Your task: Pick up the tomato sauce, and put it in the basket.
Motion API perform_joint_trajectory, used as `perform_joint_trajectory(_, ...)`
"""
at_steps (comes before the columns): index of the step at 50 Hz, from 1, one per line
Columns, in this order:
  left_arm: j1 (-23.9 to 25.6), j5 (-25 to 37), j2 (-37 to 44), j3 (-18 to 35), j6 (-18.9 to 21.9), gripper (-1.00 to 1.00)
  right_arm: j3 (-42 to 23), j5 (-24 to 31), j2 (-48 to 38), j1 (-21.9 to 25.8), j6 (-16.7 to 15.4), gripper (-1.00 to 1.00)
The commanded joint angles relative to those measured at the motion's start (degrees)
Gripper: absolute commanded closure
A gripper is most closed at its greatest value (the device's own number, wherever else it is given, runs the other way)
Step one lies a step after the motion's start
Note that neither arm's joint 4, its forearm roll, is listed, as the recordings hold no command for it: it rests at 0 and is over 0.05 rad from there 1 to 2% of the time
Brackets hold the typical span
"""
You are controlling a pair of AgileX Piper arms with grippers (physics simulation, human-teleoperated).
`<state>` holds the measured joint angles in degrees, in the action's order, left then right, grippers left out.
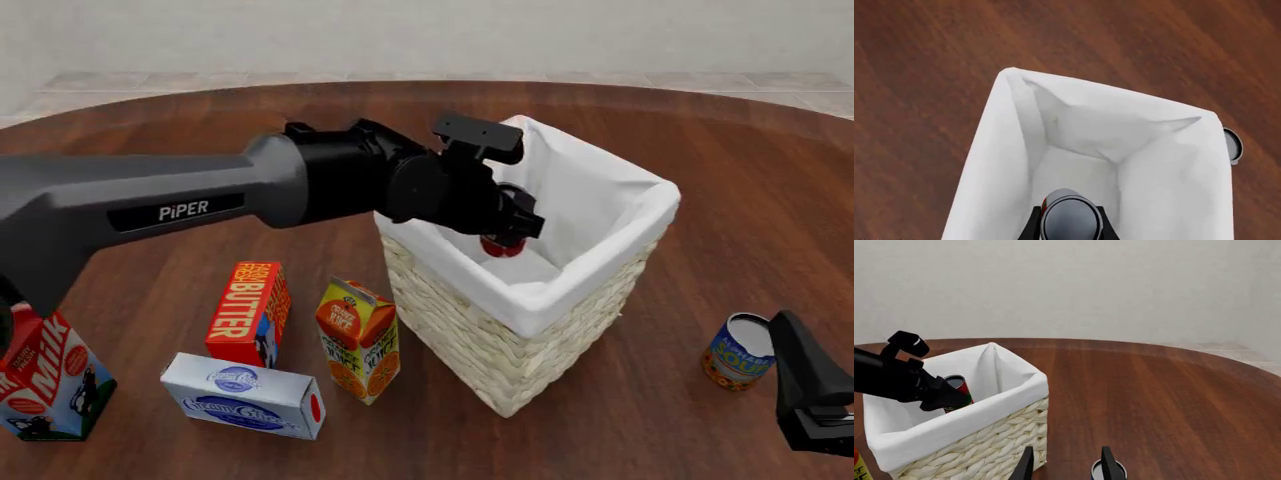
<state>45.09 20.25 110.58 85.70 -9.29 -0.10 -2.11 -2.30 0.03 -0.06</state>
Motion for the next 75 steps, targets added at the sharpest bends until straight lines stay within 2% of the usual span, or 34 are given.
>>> perform_joint_trajectory(1, 0.09, 0.29, 0.43, 0.40, 0.61, 1.00, -0.01, 0.21, 0.19, -0.02, 0.04, -1.00)
perform_joint_trajectory(8, 0.02, -0.10, -0.08, 0.20, 0.72, 1.00, -0.01, 0.23, 0.24, -0.01, 0.04, -1.00)
perform_joint_trajectory(9, 0.01, -0.12, -0.11, 0.13, 0.93, -1.00, -0.01, 0.23, 0.23, -0.01, 0.03, -1.00)
perform_joint_trajectory(44, 0.36, 0.33, -1.05, -0.28, 1.27, -1.00, -0.01, 0.21, 0.21, -0.02, 0.04, -1.00)
perform_joint_trajectory(63, 0.45, 0.95, -9.79, -3.05, 1.98, -1.00, -0.01, 0.20, 0.19, 0.00, 0.03, -1.00)
perform_joint_trajectory(75, 0.55, 1.35, -15.44, -6.86, 2.24, -1.00, -0.01, 0.21, 0.21, -0.01, 0.05, -1.00)
